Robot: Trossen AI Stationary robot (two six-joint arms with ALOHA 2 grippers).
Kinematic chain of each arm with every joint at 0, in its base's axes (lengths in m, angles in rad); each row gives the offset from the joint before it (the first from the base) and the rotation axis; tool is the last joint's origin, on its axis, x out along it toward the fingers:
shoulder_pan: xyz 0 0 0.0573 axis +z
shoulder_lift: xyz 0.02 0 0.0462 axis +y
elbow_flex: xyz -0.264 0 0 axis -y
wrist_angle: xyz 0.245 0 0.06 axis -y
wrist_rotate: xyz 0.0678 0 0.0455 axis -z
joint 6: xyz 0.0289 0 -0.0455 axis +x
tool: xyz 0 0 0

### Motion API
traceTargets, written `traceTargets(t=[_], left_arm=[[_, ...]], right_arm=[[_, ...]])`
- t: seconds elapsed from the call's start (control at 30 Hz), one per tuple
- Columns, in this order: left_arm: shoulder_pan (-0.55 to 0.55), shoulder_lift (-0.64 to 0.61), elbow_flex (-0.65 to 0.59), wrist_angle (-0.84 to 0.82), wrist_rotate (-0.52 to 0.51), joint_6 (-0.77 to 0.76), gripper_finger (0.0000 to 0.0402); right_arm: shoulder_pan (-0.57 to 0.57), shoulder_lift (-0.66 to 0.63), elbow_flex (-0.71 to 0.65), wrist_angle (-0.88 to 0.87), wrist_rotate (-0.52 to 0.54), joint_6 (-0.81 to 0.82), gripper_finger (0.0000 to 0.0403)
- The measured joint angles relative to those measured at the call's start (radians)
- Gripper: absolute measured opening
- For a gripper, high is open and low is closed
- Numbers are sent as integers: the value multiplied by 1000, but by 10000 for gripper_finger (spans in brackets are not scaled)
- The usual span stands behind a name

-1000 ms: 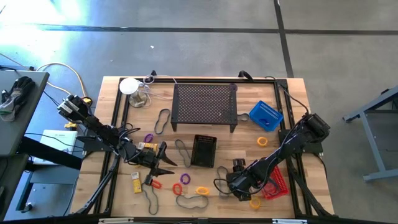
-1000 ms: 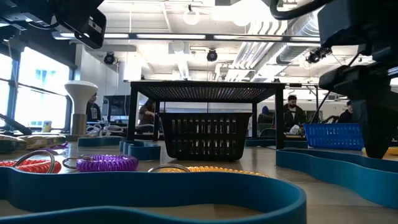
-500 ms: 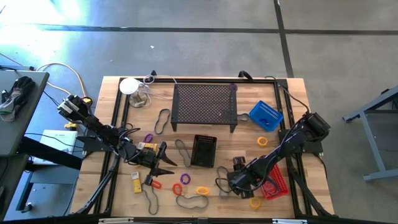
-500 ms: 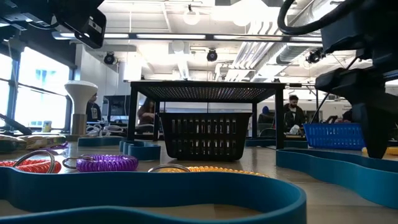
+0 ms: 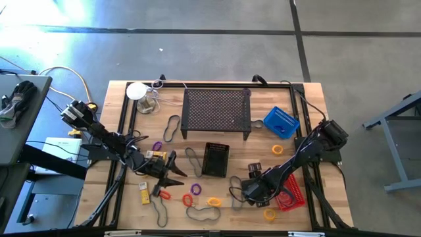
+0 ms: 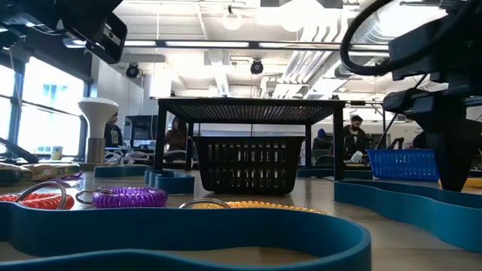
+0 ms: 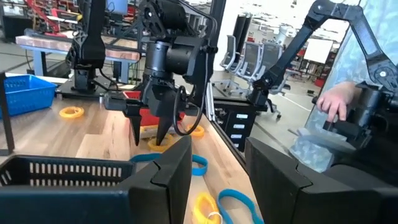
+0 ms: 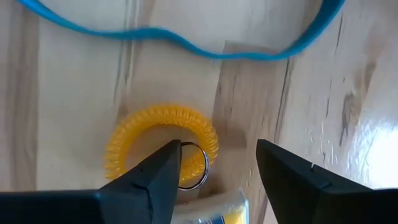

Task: Pick & Place Office Desk Supplies
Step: Put the yellow spring keychain into the blue bin

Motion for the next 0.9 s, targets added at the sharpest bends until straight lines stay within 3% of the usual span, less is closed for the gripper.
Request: traceTargets(t=[0.23, 0.63, 0.9], left_arm=[[-1, 0, 0, -6, 0, 13, 145], [0, 0, 0, -6, 0, 14, 145], [0, 0, 0, -16, 0, 14, 145]], right_arm=[[-25, 1, 0, -6, 5, -19, 169], [-39, 2, -2, -22, 57, -49, 69], [-81, -5, -80, 31, 46, -43, 15]])
